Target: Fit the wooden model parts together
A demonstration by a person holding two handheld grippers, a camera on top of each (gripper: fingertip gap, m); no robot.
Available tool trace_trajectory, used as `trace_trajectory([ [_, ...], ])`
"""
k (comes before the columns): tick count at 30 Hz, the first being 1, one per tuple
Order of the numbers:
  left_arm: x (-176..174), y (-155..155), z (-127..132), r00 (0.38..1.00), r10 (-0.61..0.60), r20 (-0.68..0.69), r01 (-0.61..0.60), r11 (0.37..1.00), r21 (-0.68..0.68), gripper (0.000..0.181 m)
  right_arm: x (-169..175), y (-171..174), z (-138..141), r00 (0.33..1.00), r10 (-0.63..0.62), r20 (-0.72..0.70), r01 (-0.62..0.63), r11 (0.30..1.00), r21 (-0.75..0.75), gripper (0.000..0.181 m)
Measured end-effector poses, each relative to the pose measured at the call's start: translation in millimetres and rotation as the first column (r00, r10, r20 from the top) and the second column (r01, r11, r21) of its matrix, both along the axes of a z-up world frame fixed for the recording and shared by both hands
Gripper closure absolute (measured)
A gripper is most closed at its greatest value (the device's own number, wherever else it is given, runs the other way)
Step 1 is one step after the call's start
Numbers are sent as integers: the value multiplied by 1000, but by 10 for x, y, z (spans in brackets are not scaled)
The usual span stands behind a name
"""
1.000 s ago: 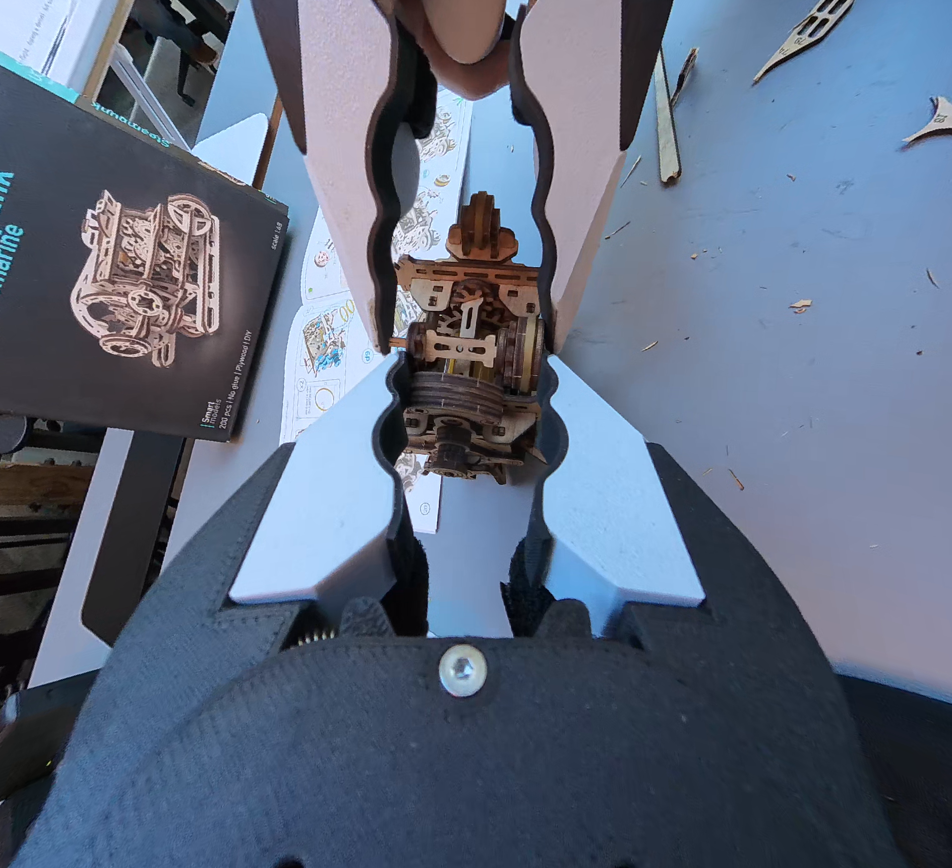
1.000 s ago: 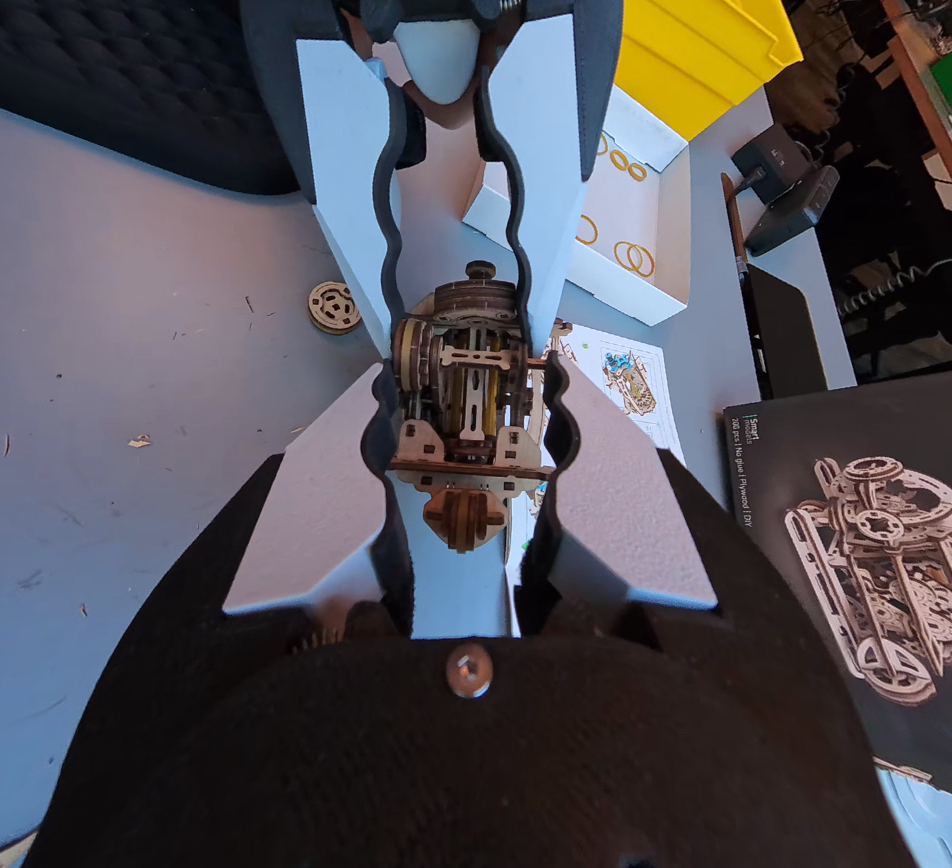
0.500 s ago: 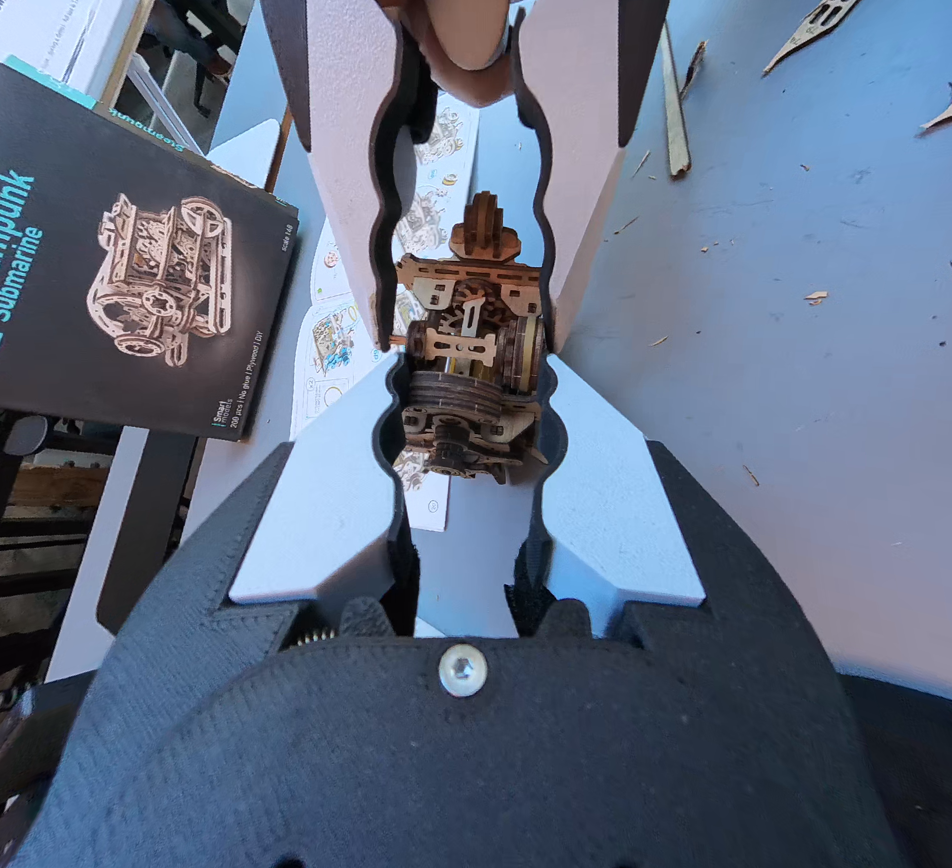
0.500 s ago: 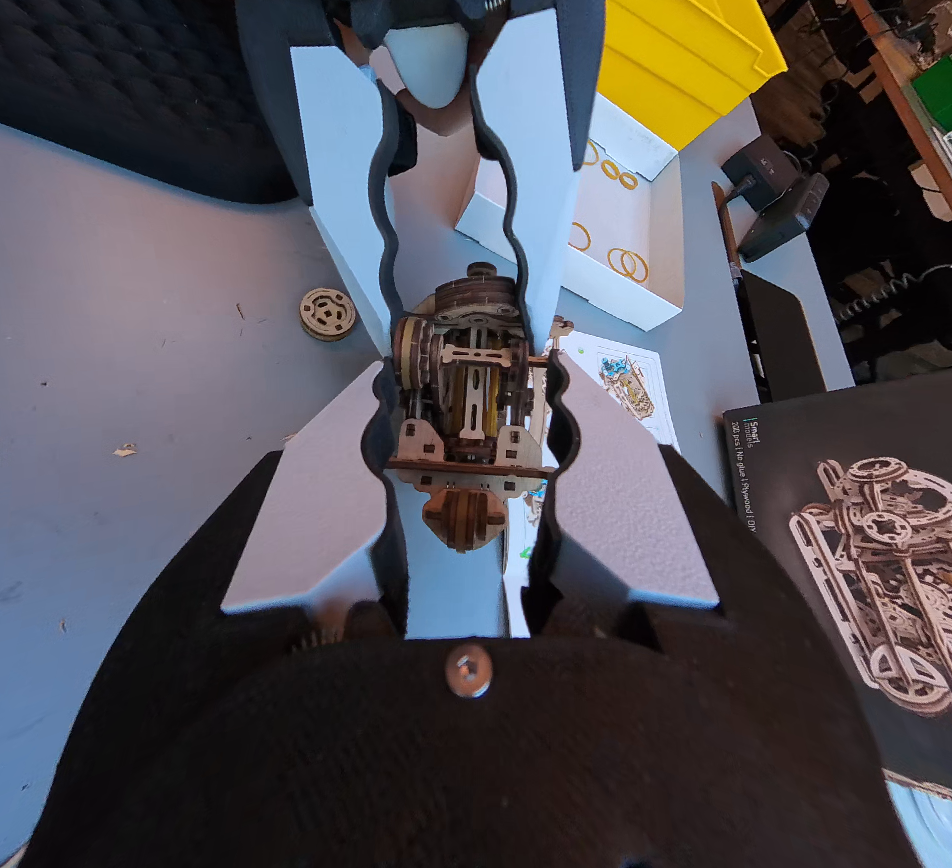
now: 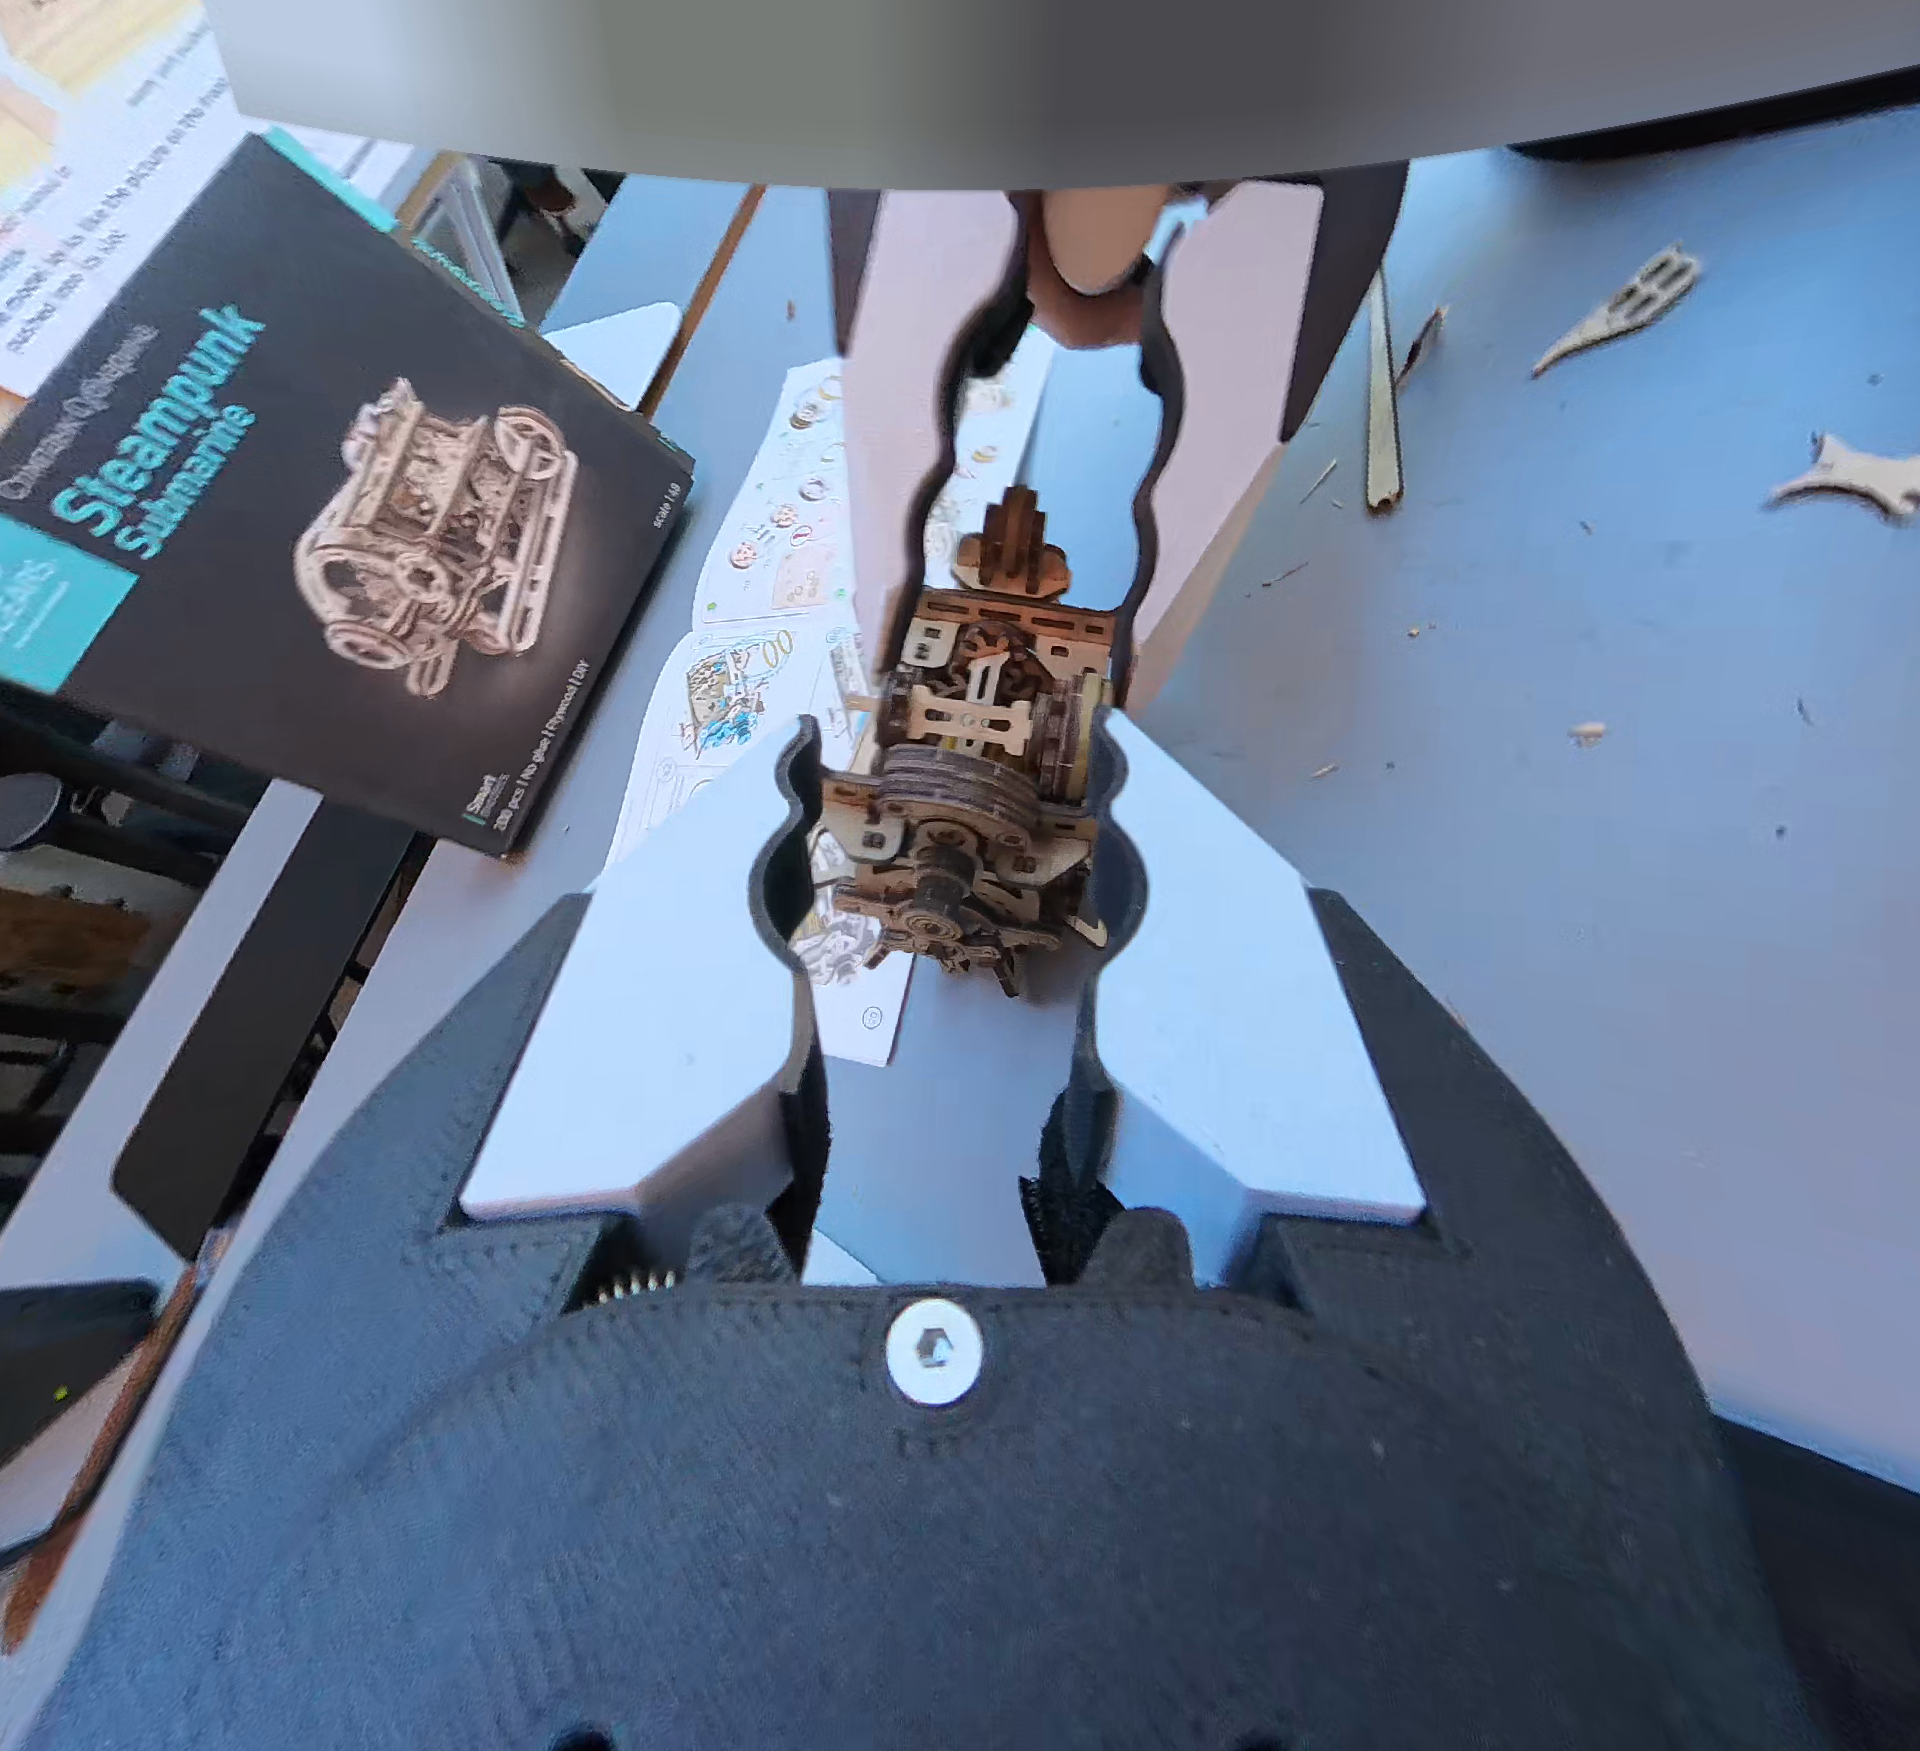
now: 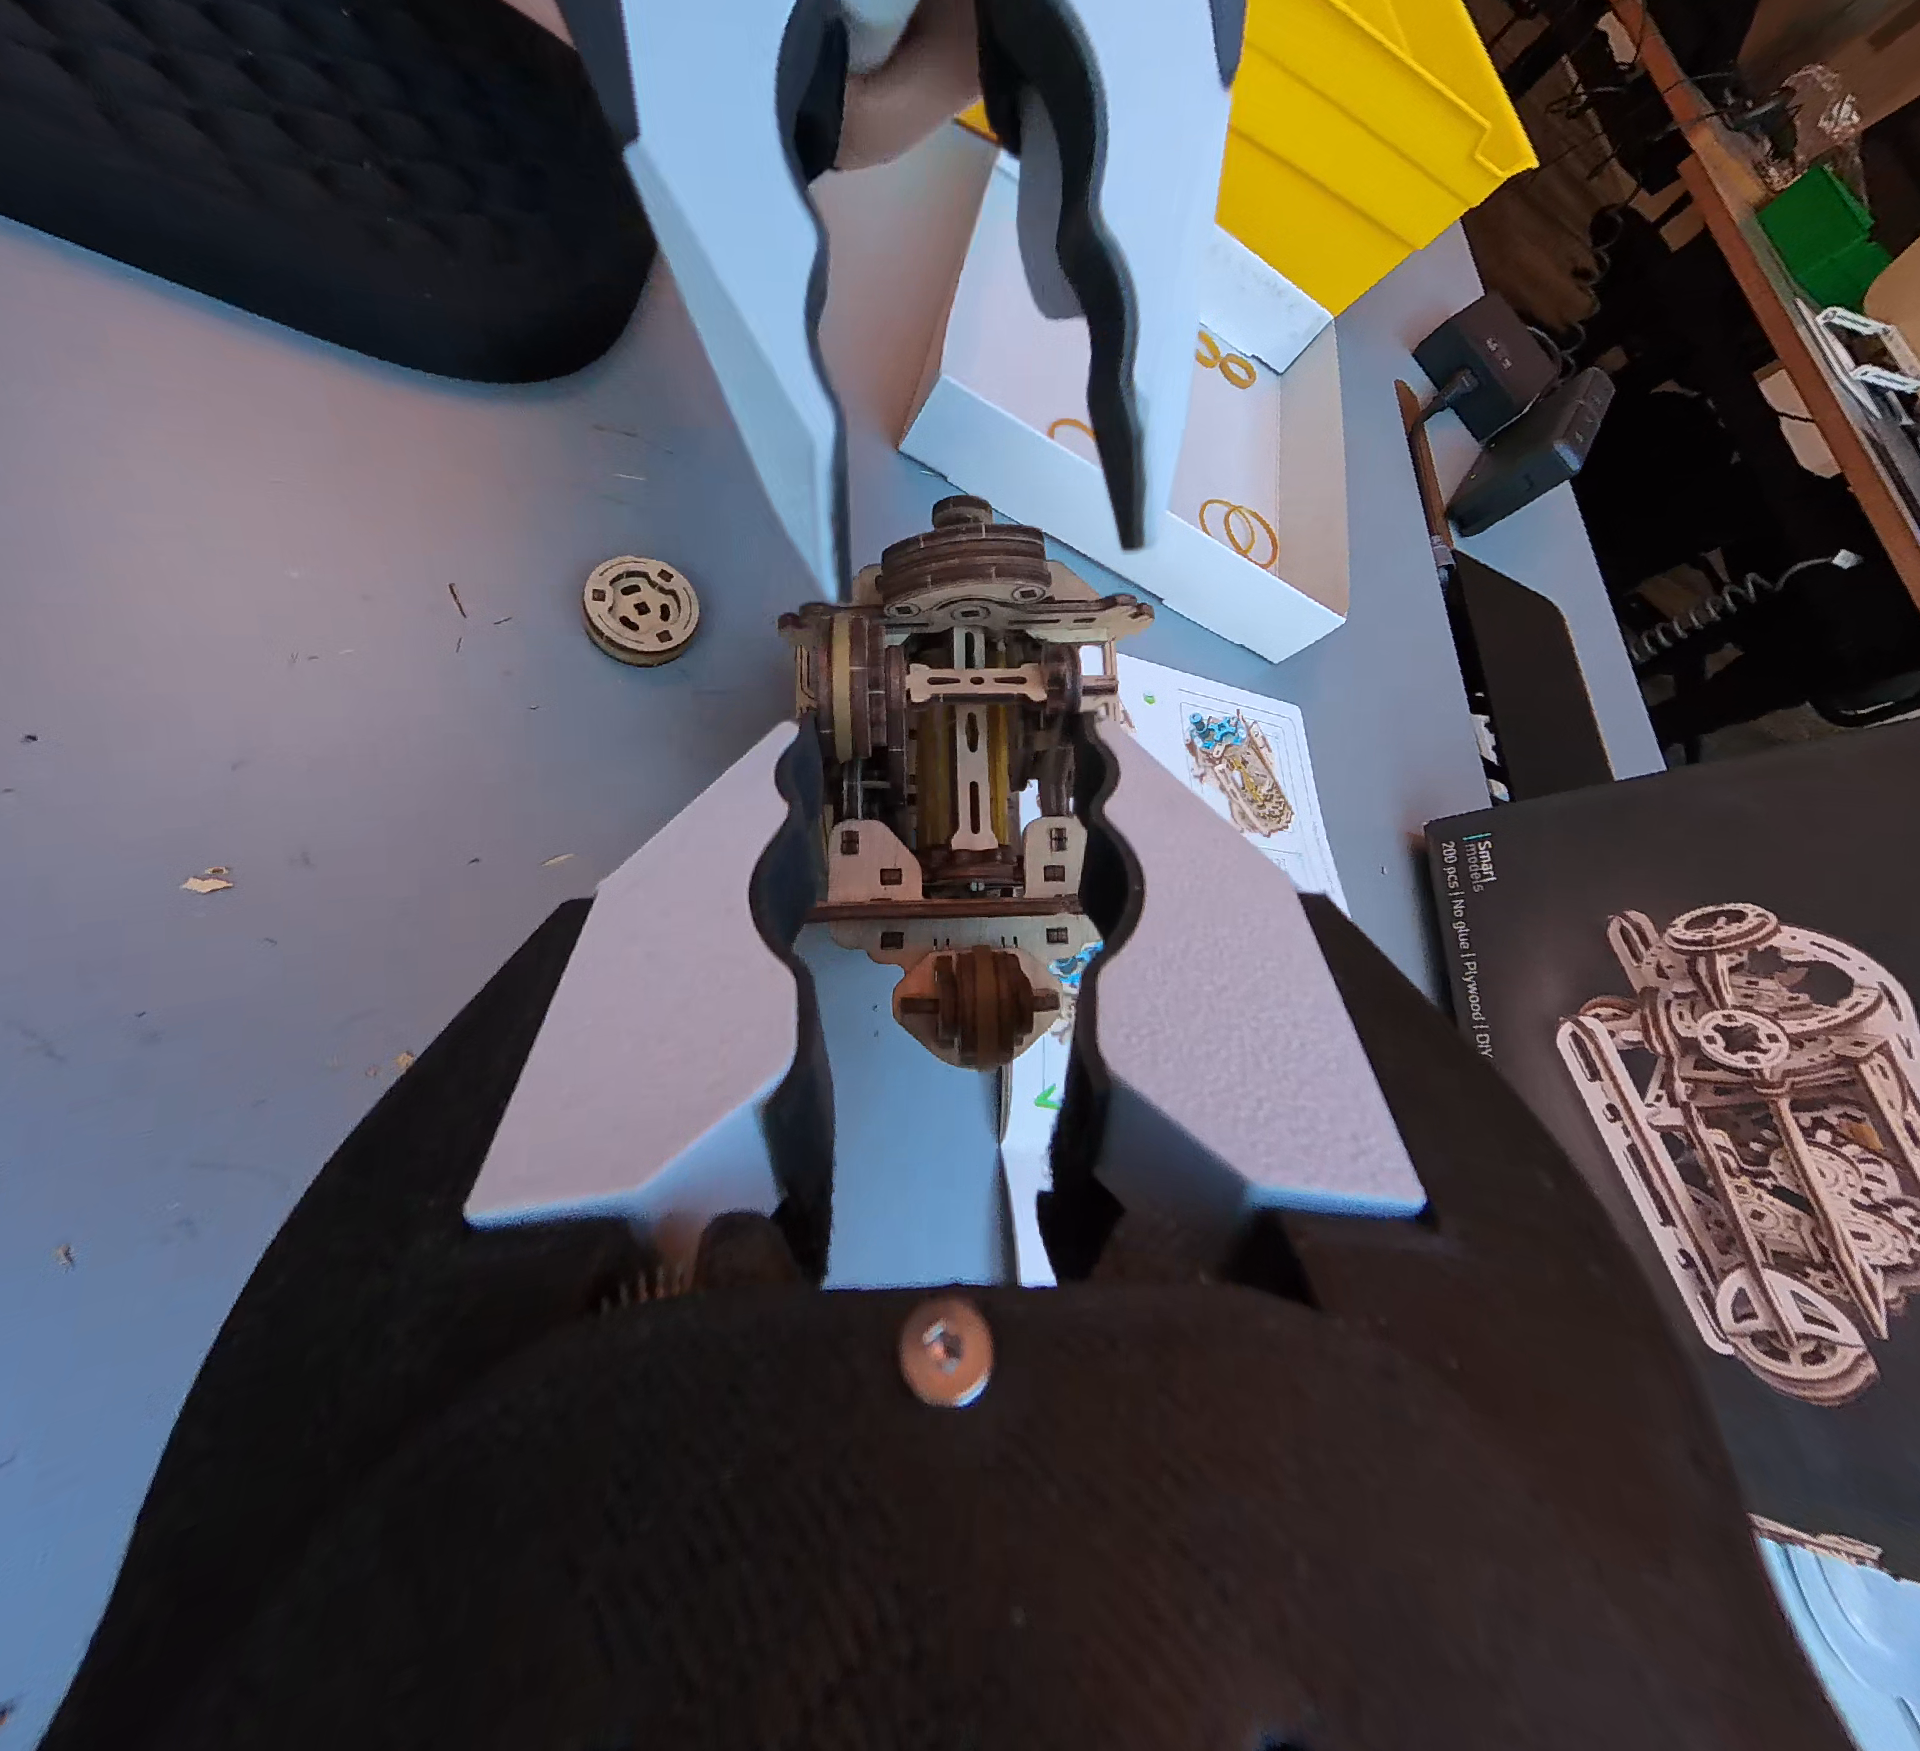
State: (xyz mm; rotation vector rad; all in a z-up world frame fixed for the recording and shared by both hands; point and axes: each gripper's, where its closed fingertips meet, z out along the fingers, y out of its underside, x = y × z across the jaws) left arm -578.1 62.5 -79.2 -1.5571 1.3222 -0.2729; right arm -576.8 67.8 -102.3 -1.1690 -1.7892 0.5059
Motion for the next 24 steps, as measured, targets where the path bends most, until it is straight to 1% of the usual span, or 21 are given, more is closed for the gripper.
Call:
trace_trajectory([
  [2,-69,-18,122,996,42,81,-40,999,-25,140,10,-9,9,1000,-4,-4,4,1000,4,133],
  [3,-115,-29,189,989,67,132,-62,997,-47,147,16,-21,11,1000,-3,-3,3,1000,1,133],
  [6,-245,-132,362,947,107,303,-66,988,-142,153,43,-39,29,1000,-17,-12,17,1000,-4,132],
  [9,-389,-237,472,883,159,442,-55,970,-239,151,73,-74,45,999,-32,-22,32,999,-11,130],
  [12,-481,-364,485,836,185,517,-20,952,-307,137,91,-124,42,998,-50,-32,50,999,-13,130],
  [13,-494,-404,473,825,190,532,-8,946,-324,128,91,-138,37,998,-60,-35,59,998,-12,130],
  [15,-535,-415,420,806,239,541,-34,932,-361,126,97,-174,-6,997,-75,-25,75,997,-8,129],
  [16,-544,-420,387,800,262,540,-47,924,-379,130,104,-170,-28,995,-94,-19,94,996,5,129],
  [18,-559,-418,320,789,321,523,-89,903,-420,147,124,-197,-54,993,-117,-11,117,993,21,128],
  [19,-581,-401,279,785,363,503,-133,891,-435,155,138,-211,-61,992,-129,-8,129,991,29,126],
  [20,-606,-389,234,785,395,478,-178,882,-437,156,152,-213,-41,988,-151,-19,152,987,48,126],
  [21,-621,-393,192,791,412,452,-211,878,-430,156,164,-226,8,985,-170,-41,173,982,74,126],
  [23,-627,-421,140,798,430,422,-251,874,-416,146,182,-288,143,975,-199,-95,211,968,135,126],
  [24,-628,-432,128,791,444,421,-264,869,-419,140,184,-342,195,970,-213,-114,229,962,150,127],
])
